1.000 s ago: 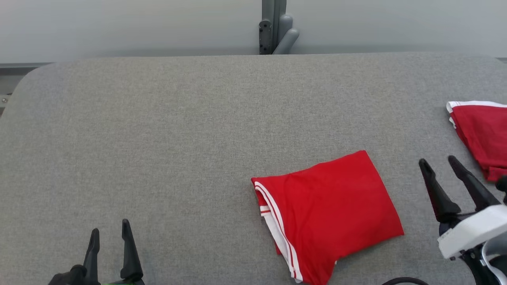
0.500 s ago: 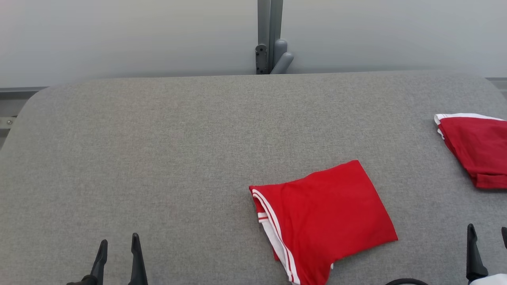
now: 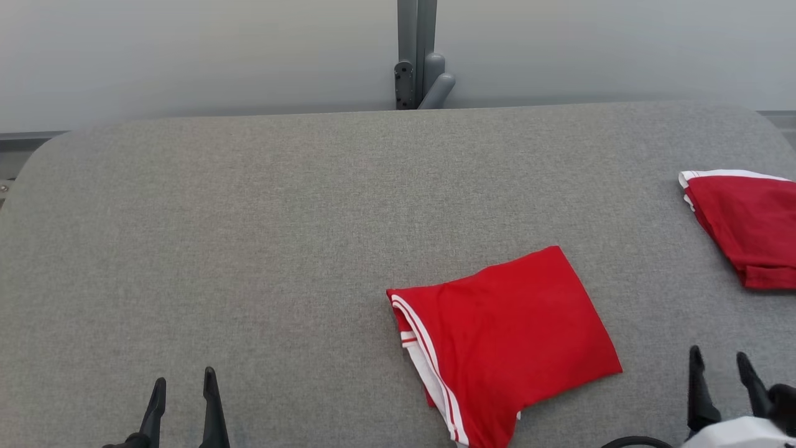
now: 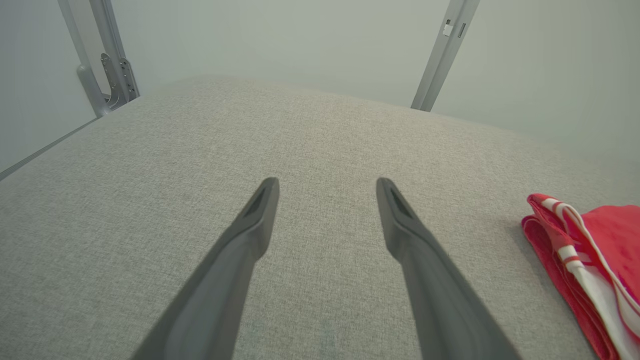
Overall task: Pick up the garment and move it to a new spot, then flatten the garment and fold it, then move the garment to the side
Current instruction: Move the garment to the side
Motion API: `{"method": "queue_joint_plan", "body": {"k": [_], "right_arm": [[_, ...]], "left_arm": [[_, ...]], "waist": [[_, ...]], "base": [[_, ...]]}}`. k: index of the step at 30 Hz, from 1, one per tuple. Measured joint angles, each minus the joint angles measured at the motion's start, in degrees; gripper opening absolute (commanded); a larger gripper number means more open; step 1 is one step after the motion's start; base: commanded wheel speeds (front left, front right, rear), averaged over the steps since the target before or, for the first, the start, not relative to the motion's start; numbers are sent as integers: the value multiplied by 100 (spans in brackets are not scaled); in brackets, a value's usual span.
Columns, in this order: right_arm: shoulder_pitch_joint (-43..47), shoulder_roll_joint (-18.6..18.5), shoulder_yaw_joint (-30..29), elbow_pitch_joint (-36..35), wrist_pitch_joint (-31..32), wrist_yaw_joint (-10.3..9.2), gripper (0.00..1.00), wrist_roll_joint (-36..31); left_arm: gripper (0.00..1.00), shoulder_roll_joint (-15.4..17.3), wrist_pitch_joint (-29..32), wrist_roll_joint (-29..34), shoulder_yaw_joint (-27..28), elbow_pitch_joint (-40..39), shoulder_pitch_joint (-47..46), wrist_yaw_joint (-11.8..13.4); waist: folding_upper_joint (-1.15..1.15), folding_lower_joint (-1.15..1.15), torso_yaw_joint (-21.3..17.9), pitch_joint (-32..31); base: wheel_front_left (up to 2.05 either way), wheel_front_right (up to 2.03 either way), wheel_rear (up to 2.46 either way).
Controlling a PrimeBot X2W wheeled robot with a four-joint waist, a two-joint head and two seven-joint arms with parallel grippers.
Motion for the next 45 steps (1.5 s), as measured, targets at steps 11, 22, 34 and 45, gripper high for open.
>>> {"method": "queue_joint_plan", "body": {"k": [11, 22, 34, 45], "right_arm": [[-2000, -1120, 2496, 764, 1798, 0, 100, 1957], [-2877, -1660, 3619, 1280, 2930, -5, 0, 3027], [-3716, -2390, 4123, 683, 3170, 0, 0, 4170], [-5138, -3315, 3753, 288, 3836, -2, 0, 4272]], "left_arm": [[100, 0, 0, 11, -137, -113, -514, -42], [100, 0, 0, -81, -382, -143, -909, -18], [100, 0, 0, -104, -199, -271, -898, 32], [100, -1, 0, 147, -281, -311, -1402, -168]], "waist": [[0, 0, 31, 556], [1, 0, 315, 1093], [1, 0, -98, 1314], [1, 0, -1193, 1499]], "base": [[0, 0, 0], [0, 0, 0], [0, 0, 0], [0, 0, 0]]}}
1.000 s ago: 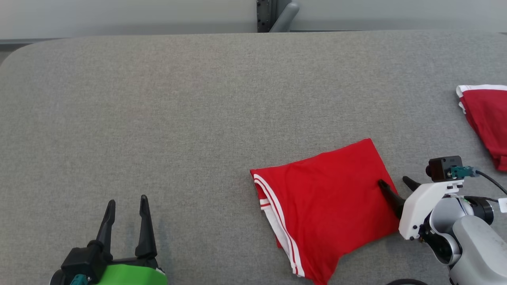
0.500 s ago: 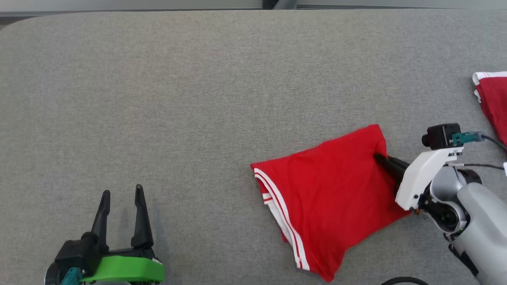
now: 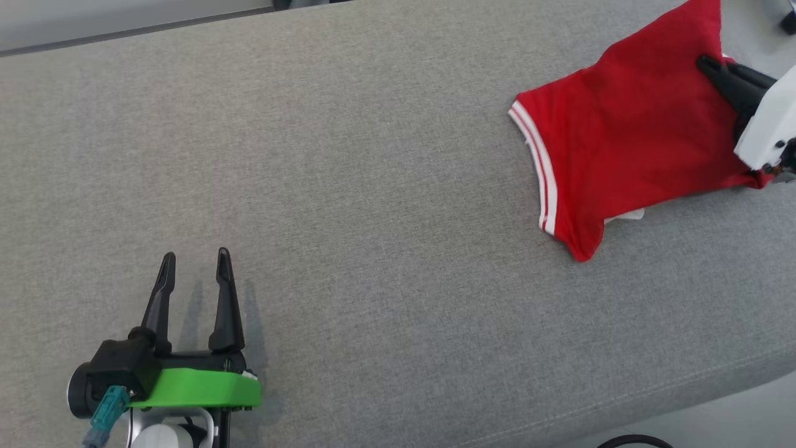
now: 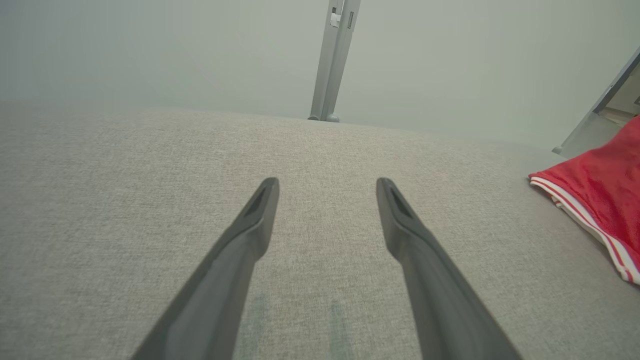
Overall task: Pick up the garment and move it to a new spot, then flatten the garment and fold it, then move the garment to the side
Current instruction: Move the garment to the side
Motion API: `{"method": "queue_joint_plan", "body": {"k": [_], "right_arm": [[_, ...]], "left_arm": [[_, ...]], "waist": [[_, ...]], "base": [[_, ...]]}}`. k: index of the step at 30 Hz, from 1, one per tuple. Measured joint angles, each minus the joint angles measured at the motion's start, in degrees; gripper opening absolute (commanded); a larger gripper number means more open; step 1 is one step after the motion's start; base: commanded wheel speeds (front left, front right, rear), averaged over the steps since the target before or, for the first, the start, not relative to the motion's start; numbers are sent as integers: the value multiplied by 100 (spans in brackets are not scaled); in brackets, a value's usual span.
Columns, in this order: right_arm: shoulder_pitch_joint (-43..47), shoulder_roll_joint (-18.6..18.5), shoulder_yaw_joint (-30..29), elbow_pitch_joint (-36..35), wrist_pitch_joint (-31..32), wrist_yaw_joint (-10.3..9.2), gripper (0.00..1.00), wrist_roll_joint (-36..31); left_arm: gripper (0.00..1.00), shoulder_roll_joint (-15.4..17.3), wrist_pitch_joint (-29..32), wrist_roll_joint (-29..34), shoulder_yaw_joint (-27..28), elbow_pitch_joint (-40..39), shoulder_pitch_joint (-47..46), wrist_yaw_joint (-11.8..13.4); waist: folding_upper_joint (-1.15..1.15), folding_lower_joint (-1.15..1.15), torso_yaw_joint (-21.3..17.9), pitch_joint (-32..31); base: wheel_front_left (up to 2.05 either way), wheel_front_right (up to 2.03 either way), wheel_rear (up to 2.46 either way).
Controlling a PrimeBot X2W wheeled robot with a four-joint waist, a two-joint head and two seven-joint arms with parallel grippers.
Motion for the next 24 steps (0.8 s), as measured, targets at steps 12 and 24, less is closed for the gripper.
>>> {"method": "queue_joint_plan", "body": {"k": [12, 24], "right_arm": [[-610, -155, -610, 599, 182, -1, 0, -380], [-768, -472, -1265, 1705, -75, 1, 41, -1359]], "left_arm": [[100, 0, 0, 153, -5, 80, -190, -132], [100, 0, 0, 281, 86, 156, -238, -204]], "waist": [[0, 0, -269, 552], [0, 0, 95, 805]], "base": [[0, 0, 0], [0, 0, 0]]}}
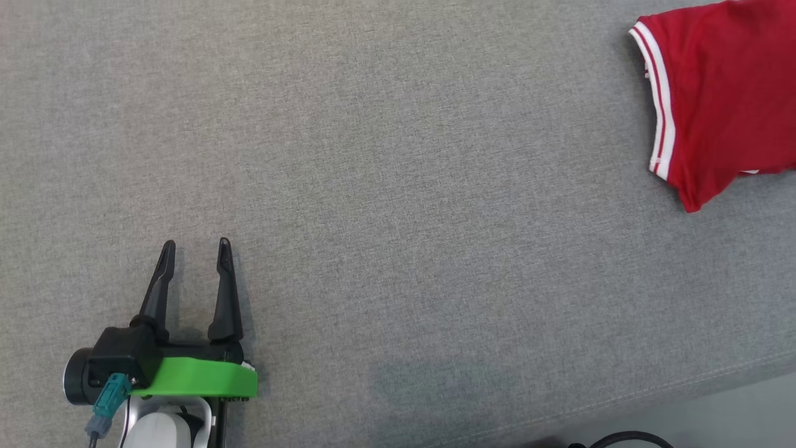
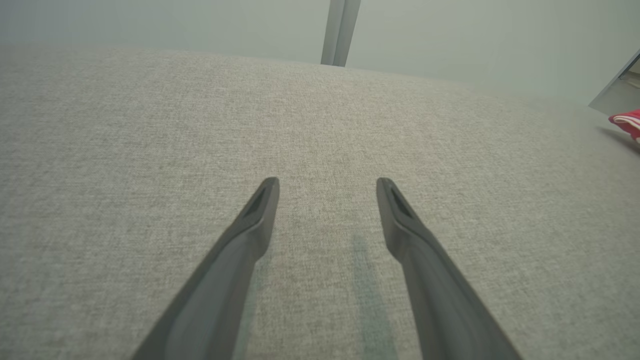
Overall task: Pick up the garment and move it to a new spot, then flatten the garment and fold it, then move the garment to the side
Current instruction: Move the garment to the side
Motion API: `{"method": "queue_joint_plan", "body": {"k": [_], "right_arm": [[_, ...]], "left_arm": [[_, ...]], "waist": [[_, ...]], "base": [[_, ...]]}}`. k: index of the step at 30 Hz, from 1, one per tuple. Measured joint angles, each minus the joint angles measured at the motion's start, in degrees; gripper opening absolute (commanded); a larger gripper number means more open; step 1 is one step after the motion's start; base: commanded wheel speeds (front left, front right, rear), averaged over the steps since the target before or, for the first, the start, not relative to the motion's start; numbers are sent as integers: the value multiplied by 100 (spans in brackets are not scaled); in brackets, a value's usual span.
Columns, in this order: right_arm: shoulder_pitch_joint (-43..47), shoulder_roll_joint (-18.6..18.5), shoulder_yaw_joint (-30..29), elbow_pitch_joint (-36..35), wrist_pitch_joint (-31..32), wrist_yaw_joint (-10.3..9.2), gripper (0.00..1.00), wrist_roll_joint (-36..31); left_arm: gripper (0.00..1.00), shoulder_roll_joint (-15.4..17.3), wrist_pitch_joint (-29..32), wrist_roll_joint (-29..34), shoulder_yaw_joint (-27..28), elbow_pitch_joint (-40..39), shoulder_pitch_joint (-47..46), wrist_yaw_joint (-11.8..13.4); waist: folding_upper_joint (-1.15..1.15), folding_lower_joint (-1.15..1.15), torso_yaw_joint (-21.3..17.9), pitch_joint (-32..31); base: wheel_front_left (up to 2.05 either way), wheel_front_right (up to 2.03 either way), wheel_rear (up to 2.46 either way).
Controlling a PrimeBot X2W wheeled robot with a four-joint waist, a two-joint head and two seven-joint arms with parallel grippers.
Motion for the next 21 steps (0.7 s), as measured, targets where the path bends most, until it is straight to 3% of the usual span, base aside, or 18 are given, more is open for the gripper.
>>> {"method": "queue_joint_plan", "body": {"k": [1, 2, 6, 10, 15, 21], "right_arm": [[-20, -11, -73, 132, -143, 0, 94, -175], [-42, -14, -138, 254, -272, 0, 100, -365], [-130, 45, -308, 519, -726, 0, 100, -864], [-122, 357, -299, 538, -1113, 2, 100, -1035], [243, 530, -241, 38, -2170, 1, 100, -1088], [1535, 887, -374, -708, -3229, 1, 100, -1159]], "left_arm": [[100, 1, 0, 0, 1, 2, -13, -4], [100, 1, 0, 0, 3, 2, -26, -7], [100, 1, 0, 0, -3, 1, -32, -2], [100, 1, 0, -25, -35, 2, -24, 33], [100, 1, 0, -158, -43, 15, 55, 88], [100, 2, 0, -293, -35, 99, 406, 177]], "waist": [[0, 0, 24, 21], [0, 0, 47, 40], [0, 0, 93, 86], [0, 0, 90, 47], [-1, 0, 87, -168], [-2, -1, 147, -667]], "base": [[0, 0, 0], [0, 0, 0], [0, 0, 0], [0, 0, 0], [0, 0, 0], [0, 0, 0]]}}
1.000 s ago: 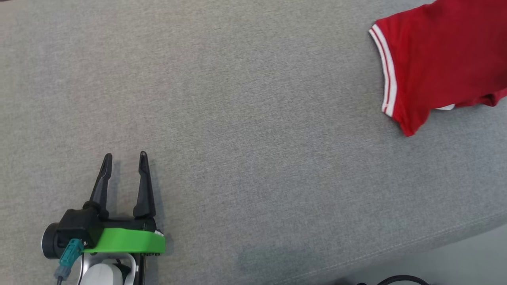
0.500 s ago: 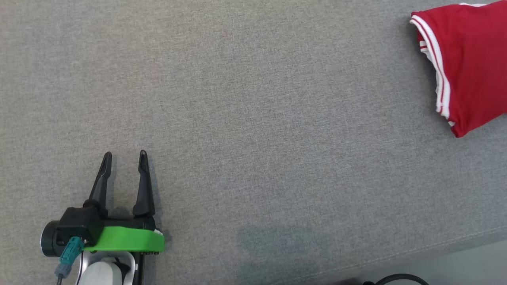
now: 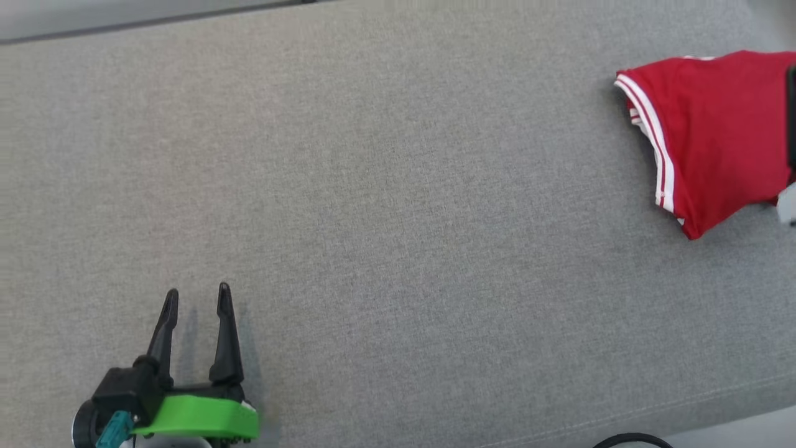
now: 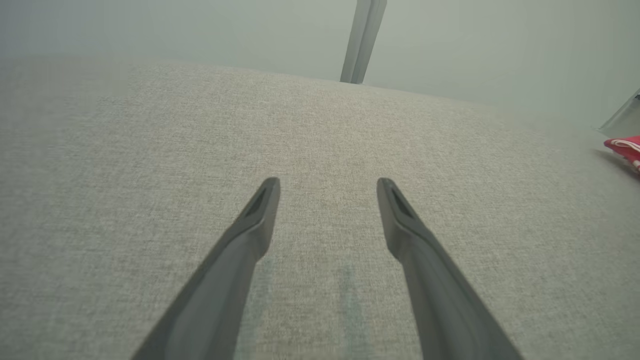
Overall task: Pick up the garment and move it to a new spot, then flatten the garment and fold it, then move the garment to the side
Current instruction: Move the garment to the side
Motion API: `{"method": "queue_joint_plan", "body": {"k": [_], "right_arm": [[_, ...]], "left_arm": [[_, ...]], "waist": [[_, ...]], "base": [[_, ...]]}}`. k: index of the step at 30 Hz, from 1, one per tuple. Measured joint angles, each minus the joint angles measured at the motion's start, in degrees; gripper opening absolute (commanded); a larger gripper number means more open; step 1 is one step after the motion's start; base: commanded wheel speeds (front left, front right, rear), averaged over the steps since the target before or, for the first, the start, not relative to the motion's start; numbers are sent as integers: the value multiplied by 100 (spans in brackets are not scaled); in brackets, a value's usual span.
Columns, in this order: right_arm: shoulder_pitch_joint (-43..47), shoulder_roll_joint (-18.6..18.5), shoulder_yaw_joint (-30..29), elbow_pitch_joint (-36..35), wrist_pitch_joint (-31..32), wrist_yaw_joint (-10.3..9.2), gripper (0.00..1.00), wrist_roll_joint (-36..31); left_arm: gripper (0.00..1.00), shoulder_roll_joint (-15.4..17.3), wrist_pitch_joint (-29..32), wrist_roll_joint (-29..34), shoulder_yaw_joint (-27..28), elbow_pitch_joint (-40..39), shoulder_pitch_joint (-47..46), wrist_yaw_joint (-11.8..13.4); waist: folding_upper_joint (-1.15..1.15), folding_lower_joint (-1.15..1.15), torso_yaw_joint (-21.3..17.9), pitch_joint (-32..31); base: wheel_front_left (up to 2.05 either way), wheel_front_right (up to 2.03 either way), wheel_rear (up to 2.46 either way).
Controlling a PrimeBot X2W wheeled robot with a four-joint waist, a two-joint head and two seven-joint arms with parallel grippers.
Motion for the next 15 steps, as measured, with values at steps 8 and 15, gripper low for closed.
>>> {"method": "queue_joint_plan", "body": {"k": [8, 15], "right_arm": [[2562, 1062, -637, -1017, -478, -1, 100, -201], [3652, 1958, -1199, -1177, -531, 0, 100, -1027]], "left_arm": [[100, -1, 0, -109, 58, 183, 606, 179], [100, -2, 0, -165, -76, 326, 809, 227]], "waist": [[0, 0, 265, -878], [-1, 0, 675, -1352]], "base": [[0, 0, 0], [0, 0, 0]]}}
